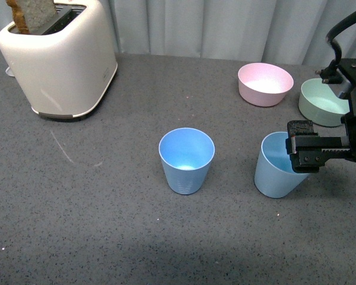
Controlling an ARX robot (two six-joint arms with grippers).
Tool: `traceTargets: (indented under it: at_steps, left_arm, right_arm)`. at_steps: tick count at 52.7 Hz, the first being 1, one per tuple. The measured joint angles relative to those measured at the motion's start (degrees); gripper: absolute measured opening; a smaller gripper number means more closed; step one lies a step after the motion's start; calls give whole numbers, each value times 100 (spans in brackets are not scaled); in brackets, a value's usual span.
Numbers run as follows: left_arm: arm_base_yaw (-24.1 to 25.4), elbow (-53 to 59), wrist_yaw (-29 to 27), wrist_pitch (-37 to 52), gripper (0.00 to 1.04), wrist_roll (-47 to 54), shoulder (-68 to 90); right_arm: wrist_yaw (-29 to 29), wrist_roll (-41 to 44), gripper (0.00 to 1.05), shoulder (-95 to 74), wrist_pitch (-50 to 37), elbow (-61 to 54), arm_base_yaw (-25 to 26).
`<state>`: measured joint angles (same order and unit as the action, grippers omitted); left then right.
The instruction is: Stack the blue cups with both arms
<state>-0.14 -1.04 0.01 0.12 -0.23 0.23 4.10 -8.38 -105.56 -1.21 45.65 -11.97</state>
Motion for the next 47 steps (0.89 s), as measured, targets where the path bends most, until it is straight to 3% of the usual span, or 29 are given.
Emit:
traceTargets:
  at_steps: [6, 20, 24, 31, 47]
  left_arm:
    - [0, 0, 0, 0, 98, 0, 0]
    - [0, 0, 0, 0, 98, 0, 0]
    - [0, 0, 0, 0, 98, 0, 0]
    - [0, 0, 0, 0, 98, 0, 0]
    - [0, 0, 0, 0, 98, 0, 0]
  right_arm:
    - [20, -48, 65, -111, 26, 61, -35]
    - [17, -269, 12, -144, 20, 122, -98]
    - [-13, -332, 2, -131, 22, 125, -101]
    - [-164, -398, 1, 87, 79, 129, -81]
    - [-1207, -623, 1, 1147, 595, 553, -249]
